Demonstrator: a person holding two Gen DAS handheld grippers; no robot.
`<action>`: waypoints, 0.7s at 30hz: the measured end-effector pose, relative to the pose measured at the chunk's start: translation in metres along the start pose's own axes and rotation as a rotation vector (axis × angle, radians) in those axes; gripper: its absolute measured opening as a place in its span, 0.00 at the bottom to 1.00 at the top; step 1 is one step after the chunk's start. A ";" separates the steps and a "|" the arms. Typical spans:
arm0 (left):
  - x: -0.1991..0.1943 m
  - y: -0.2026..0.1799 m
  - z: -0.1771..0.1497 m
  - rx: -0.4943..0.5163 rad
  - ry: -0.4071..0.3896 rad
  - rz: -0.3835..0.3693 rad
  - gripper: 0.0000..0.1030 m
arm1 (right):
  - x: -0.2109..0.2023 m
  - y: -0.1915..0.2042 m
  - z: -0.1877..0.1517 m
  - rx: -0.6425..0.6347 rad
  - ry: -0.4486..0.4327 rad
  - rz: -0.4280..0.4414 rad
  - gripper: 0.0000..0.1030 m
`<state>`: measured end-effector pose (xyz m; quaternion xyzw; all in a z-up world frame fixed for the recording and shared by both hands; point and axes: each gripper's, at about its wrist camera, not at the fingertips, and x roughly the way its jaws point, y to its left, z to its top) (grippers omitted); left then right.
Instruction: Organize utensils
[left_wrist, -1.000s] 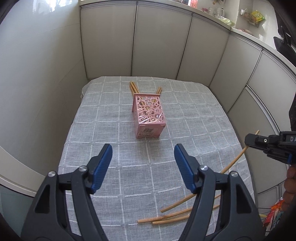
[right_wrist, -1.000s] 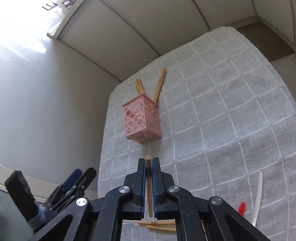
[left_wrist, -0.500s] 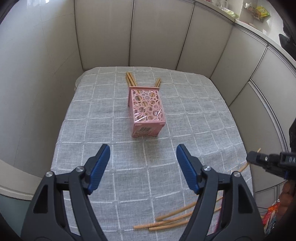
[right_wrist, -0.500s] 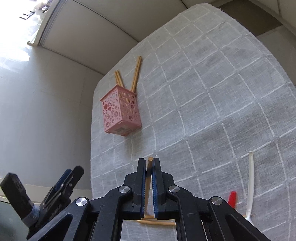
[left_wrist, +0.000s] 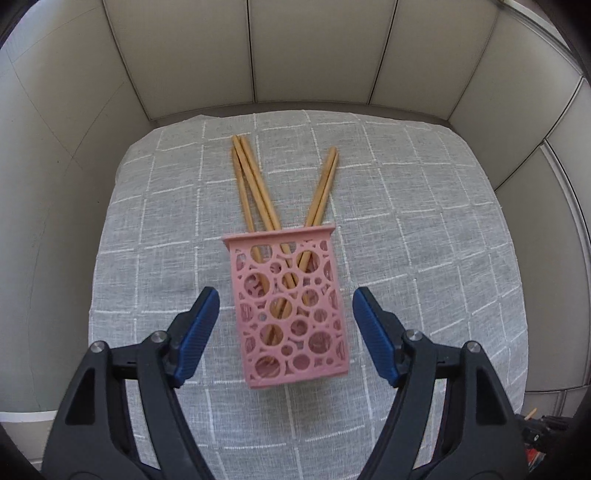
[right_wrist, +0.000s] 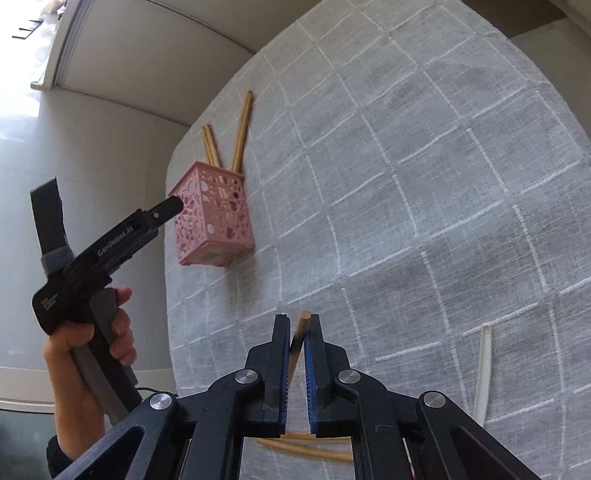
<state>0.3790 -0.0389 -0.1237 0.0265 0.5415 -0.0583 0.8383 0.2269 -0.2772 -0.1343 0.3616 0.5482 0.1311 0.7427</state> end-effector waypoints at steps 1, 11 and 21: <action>0.005 0.000 0.004 0.001 0.013 0.007 0.73 | 0.000 -0.002 0.001 -0.003 0.002 -0.005 0.07; 0.000 -0.006 -0.006 0.010 0.004 0.079 0.73 | -0.007 0.006 0.002 -0.115 0.003 -0.141 0.16; -0.101 -0.007 -0.082 -0.048 -0.151 0.114 0.98 | -0.049 0.069 -0.023 -0.373 -0.204 -0.398 0.94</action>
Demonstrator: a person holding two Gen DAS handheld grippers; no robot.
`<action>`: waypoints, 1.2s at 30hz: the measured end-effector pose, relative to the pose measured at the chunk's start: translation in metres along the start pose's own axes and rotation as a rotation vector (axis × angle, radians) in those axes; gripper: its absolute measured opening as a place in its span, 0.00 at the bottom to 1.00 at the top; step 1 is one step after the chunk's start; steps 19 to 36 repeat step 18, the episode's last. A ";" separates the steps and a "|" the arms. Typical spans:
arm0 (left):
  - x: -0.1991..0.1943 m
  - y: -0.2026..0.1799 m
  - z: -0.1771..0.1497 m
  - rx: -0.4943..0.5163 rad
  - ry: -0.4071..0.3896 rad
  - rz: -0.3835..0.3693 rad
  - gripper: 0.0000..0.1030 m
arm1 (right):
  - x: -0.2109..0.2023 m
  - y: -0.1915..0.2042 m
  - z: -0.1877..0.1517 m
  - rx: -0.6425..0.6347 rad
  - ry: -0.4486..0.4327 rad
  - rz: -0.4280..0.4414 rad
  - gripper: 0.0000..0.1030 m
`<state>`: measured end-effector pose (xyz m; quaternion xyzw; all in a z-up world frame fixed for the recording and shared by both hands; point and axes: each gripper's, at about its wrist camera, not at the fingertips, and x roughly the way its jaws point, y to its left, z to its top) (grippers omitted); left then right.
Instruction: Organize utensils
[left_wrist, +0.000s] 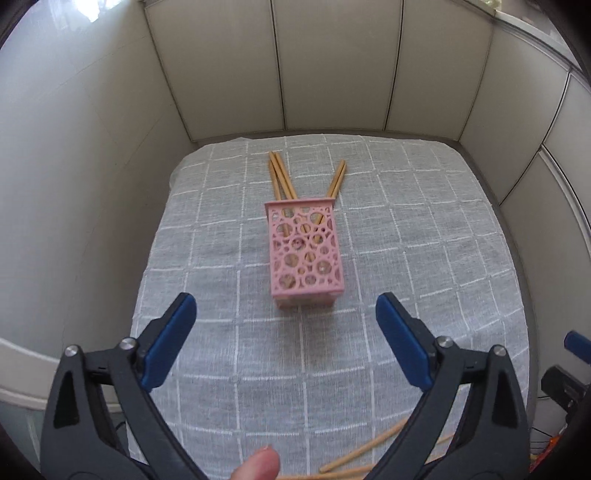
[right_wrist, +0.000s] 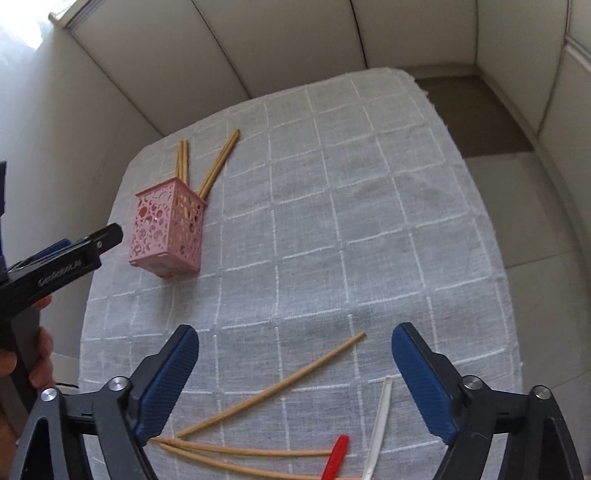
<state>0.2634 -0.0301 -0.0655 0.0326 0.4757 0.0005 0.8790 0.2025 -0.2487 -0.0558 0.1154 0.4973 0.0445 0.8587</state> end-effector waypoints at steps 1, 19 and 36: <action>-0.008 0.004 -0.009 -0.012 -0.003 0.002 0.99 | -0.009 0.008 -0.003 -0.033 -0.027 -0.030 0.98; -0.087 0.016 -0.074 -0.034 -0.097 -0.041 0.99 | -0.067 0.042 -0.047 -0.136 -0.185 -0.184 1.00; -0.087 0.016 -0.074 -0.034 -0.097 -0.041 0.99 | -0.067 0.042 -0.047 -0.136 -0.185 -0.184 1.00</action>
